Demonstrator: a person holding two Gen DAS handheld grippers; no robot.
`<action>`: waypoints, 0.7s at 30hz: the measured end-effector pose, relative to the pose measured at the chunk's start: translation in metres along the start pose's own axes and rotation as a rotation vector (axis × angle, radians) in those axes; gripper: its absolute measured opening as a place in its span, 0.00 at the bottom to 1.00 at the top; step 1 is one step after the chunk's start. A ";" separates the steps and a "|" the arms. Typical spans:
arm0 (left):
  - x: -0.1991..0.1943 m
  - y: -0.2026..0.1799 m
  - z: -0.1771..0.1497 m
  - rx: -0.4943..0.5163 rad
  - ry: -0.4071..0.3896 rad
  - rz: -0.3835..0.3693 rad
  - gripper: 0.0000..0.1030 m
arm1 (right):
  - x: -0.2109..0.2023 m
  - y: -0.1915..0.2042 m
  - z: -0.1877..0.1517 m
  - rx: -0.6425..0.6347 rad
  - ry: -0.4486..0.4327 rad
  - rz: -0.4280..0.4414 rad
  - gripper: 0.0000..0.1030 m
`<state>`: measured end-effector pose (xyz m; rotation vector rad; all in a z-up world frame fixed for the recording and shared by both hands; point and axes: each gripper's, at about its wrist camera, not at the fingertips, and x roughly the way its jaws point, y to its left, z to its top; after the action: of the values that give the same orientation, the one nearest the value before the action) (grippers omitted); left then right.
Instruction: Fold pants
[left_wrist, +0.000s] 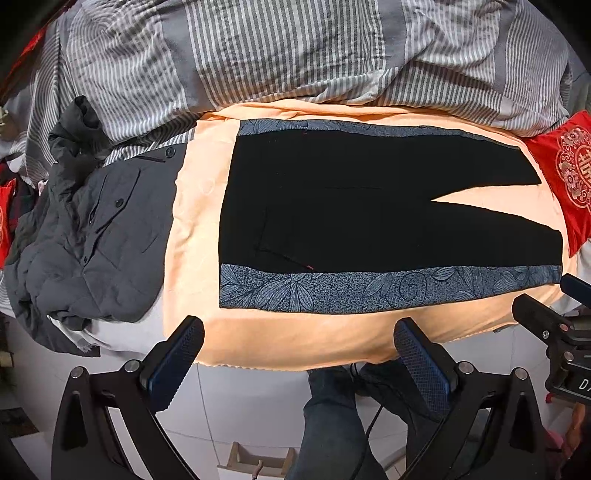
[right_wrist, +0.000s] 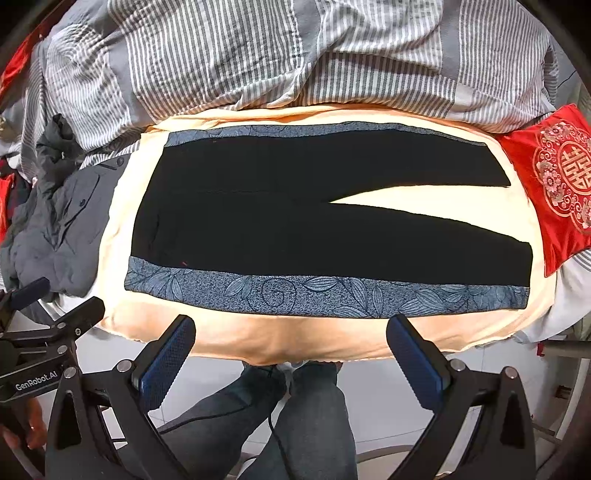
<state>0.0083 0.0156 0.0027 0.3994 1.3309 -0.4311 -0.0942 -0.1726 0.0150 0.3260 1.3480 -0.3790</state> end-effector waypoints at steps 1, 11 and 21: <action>0.000 0.000 0.000 0.001 -0.001 0.001 1.00 | 0.000 0.000 0.001 0.000 0.000 0.000 1.00; 0.002 0.000 0.005 0.003 0.001 0.008 1.00 | 0.001 0.002 0.005 0.004 -0.001 -0.004 1.00; 0.005 -0.001 0.009 0.016 0.006 0.008 1.00 | 0.004 0.002 0.006 0.011 0.002 -0.006 1.00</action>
<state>0.0163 0.0093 -0.0008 0.4191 1.3321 -0.4342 -0.0874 -0.1737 0.0119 0.3314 1.3500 -0.3913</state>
